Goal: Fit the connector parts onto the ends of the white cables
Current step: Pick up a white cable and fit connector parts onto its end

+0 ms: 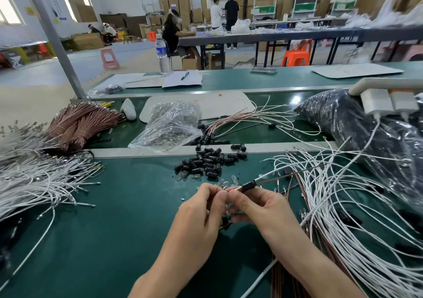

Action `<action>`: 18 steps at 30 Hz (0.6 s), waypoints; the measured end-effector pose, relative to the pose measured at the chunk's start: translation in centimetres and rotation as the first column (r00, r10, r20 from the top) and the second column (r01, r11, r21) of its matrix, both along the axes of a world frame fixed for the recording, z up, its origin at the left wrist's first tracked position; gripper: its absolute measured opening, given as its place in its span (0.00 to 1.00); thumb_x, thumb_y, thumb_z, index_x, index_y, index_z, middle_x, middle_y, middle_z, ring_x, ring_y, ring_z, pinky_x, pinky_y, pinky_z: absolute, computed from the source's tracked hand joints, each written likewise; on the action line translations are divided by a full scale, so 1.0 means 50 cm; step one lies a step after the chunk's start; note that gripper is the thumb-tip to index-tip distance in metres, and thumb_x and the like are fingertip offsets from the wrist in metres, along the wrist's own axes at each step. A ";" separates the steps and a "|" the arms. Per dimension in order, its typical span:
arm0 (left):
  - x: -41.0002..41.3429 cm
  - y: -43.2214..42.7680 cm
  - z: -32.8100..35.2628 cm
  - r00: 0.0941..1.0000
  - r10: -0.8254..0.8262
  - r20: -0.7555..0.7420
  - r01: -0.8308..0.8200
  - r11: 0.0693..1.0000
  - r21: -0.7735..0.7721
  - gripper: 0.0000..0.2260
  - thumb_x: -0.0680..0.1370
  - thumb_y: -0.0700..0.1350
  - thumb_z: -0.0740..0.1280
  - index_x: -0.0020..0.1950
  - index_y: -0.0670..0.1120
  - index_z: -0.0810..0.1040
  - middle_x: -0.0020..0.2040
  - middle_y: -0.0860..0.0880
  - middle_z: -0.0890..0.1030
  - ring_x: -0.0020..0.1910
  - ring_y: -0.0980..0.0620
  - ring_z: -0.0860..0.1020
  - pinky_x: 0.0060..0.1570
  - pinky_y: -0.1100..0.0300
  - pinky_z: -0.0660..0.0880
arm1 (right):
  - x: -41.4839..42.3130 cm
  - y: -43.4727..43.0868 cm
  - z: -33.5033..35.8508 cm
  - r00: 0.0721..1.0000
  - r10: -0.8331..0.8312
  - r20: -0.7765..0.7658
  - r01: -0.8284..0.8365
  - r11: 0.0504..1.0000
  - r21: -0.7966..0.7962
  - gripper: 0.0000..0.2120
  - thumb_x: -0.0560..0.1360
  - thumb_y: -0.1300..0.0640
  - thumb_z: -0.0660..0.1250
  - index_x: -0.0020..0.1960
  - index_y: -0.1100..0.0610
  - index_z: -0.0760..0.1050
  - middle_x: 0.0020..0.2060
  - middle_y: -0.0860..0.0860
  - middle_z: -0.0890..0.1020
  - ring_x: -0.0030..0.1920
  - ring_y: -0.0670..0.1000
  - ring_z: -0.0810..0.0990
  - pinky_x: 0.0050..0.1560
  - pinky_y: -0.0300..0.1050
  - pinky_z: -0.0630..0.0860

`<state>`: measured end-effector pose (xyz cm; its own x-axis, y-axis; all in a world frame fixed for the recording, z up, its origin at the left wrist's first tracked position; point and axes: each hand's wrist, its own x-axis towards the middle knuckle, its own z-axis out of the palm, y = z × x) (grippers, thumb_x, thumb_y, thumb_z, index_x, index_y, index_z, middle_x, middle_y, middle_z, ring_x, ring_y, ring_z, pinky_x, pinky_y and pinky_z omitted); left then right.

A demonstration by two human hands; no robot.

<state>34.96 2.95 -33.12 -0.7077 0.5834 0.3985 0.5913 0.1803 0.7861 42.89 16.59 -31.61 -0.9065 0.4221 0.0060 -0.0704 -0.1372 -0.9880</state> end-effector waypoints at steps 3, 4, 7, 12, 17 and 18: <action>0.003 0.002 -0.002 1.000 0.019 -0.001 -0.019 1.000 -0.015 0.12 0.81 0.64 0.56 0.48 0.60 0.73 0.34 0.58 0.78 0.29 0.57 0.73 0.31 0.63 0.70 | -0.001 0.002 -0.002 1.000 -0.003 0.000 0.003 1.000 -0.019 0.11 0.68 0.46 0.75 0.46 0.50 0.87 0.38 0.52 0.86 0.38 0.47 0.84 0.41 0.40 0.81; 0.004 0.000 -0.003 0.999 0.038 -0.025 -0.039 0.998 -0.042 0.13 0.81 0.65 0.55 0.48 0.60 0.73 0.36 0.59 0.78 0.32 0.57 0.74 0.34 0.62 0.71 | -0.001 0.002 -0.002 1.000 -0.008 -0.002 0.008 1.000 -0.018 0.11 0.68 0.46 0.75 0.46 0.51 0.87 0.38 0.52 0.86 0.39 0.47 0.84 0.42 0.40 0.81; -0.010 -0.014 0.007 0.968 0.164 -0.188 -0.188 0.975 -0.119 0.13 0.82 0.65 0.52 0.47 0.63 0.72 0.40 0.64 0.77 0.46 0.63 0.73 0.44 0.65 0.68 | -0.002 0.008 0.000 0.998 -0.063 -0.015 0.062 0.996 -0.062 0.13 0.66 0.45 0.76 0.46 0.52 0.87 0.39 0.53 0.87 0.39 0.47 0.84 0.42 0.39 0.81; -0.052 -0.068 0.009 0.893 0.366 -0.260 -0.419 0.888 -0.188 0.06 0.80 0.57 0.61 0.51 0.58 0.75 0.46 0.62 0.78 0.49 0.60 0.73 0.53 0.56 0.67 | -0.004 0.028 0.000 0.993 -0.113 -0.042 0.097 0.956 -0.277 0.14 0.63 0.48 0.76 0.43 0.57 0.87 0.40 0.55 0.86 0.37 0.47 0.83 0.39 0.37 0.81; -0.044 -0.080 -0.005 0.912 0.275 -0.303 -0.391 0.806 -0.445 0.11 0.80 0.55 0.63 0.61 0.58 0.77 0.54 0.60 0.75 0.56 0.56 0.69 0.58 0.57 0.64 | -0.006 0.029 0.000 0.995 -0.098 -0.029 0.082 0.936 -0.341 0.14 0.64 0.50 0.76 0.44 0.59 0.87 0.40 0.56 0.86 0.37 0.47 0.83 0.39 0.37 0.81; -0.044 -0.078 -0.003 0.913 0.260 -0.315 -0.387 0.796 -0.465 0.11 0.80 0.54 0.63 0.62 0.59 0.78 0.54 0.59 0.74 0.56 0.55 0.69 0.58 0.56 0.64 | -0.005 0.031 0.001 0.995 -0.098 -0.028 0.083 0.935 -0.344 0.14 0.64 0.51 0.76 0.44 0.59 0.87 0.40 0.56 0.86 0.37 0.48 0.83 0.39 0.37 0.81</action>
<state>32.77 -0.96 -33.28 -0.8203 0.4979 0.2817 0.5718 0.7267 0.3807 42.64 18.12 -31.56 -0.8666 0.4857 -0.1144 -0.1405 -0.4574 -0.8781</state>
